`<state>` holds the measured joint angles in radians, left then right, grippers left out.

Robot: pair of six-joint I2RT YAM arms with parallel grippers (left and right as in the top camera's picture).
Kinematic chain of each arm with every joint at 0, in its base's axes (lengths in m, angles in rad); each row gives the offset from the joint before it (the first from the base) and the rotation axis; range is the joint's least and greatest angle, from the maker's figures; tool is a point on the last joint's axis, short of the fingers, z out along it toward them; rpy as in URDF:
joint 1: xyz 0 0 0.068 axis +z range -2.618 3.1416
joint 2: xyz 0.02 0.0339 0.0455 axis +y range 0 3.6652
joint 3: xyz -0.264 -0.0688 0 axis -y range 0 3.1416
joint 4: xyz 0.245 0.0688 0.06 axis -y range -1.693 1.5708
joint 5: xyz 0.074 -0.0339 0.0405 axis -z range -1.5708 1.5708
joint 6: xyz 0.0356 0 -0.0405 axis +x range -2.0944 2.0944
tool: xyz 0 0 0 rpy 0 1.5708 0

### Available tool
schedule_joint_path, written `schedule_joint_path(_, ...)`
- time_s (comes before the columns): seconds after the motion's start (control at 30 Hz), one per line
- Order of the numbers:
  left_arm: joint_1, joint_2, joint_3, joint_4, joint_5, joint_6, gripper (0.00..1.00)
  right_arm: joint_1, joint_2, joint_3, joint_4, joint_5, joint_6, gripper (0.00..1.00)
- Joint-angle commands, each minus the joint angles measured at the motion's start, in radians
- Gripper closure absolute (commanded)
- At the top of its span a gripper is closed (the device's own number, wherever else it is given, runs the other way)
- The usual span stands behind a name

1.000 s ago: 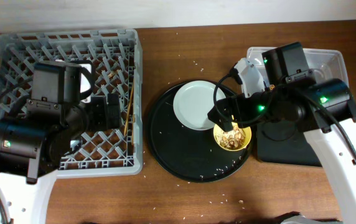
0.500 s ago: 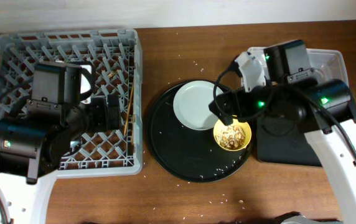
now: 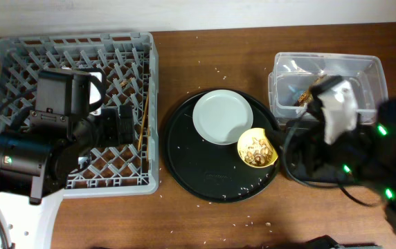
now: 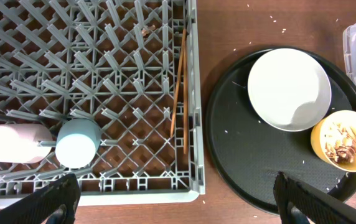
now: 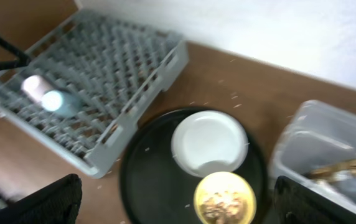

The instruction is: Sort waste into correct bins and load items into the dishwasher rack

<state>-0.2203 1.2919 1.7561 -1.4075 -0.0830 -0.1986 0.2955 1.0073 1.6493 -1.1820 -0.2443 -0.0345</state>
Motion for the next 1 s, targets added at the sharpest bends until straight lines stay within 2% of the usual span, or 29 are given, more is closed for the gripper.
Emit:
schedule_joint_path(0.0, 0.001, -0.013, 0.000, -0.001, -0.008, 0.003, 0.01, -0.014, -0.100, -0.103, 0.043, 0.119, -0.042, 0.02)
schedule_joint_path(0.07, 0.001, -0.013, 0.000, -0.001, -0.008, 0.003, 0.01, -0.040, -0.186, -0.257, 0.164, 0.122, -0.084, 0.02)
schedule_joint_path(0.13, 0.001, -0.013, 0.000, -0.001, -0.008, 0.003, 0.01, -0.075, -0.308, -0.504, 0.355, 0.122, -0.092, 0.02)
schedule_joint_path(0.23, 0.001, -0.013, 0.000, -0.001, -0.008, 0.003, 0.01, -0.097, -0.453, -0.777, 0.544, 0.117, -0.084, 0.02)
schedule_joint_path(0.3, 0.001, -0.013, 0.000, -0.001, -0.008, 0.003, 0.01, -0.101, -0.611, -1.017, 0.703, 0.108, -0.085, 0.02)
schedule_joint_path(0.43, 0.001, -0.013, 0.000, -0.001, -0.008, 0.003, 0.01, -0.101, -0.823, -1.254, 0.788, 0.106, -0.085, 0.01)
schedule_joint_path(0.57, 0.001, -0.013, 0.000, -0.001, -0.008, 0.003, 0.01, -0.101, -1.002, -1.391, 0.794, 0.106, -0.085, 0.02)
schedule_joint_path(0.67, 0.001, -0.013, 0.000, -0.001, -0.008, 0.003, 0.01, -0.101, -1.001, -1.439, 0.820, 0.106, -0.085, 0.02)
schedule_joint_path(0.97, 0.001, -0.013, 0.000, -0.001, -0.008, 0.003, 0.01, -0.100, -0.984, -1.434, 0.928, 0.094, -0.084, 0.02)
